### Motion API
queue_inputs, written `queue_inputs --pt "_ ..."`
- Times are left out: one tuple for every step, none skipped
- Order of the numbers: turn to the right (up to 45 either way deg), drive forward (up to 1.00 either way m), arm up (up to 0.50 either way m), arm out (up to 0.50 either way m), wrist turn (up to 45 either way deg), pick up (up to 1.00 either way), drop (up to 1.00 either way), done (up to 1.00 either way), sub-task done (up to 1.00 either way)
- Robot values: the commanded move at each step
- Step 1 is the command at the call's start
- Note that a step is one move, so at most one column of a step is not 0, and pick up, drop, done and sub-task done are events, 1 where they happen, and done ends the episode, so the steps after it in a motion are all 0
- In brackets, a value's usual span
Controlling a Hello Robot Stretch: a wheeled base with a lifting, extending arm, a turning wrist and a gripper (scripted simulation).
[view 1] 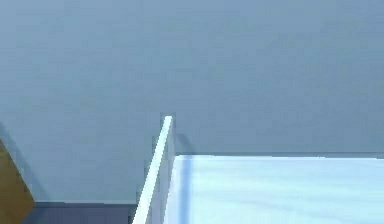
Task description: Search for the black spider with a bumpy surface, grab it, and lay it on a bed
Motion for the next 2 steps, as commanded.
queue_inputs --pt "0.0 0.05 0.0 0.0 0.0 0.0 0.0 0.0 0.0" --pt "-45.0 0.0 0.0 0.0 0.0 0.0 0.0 0.0 0.0"
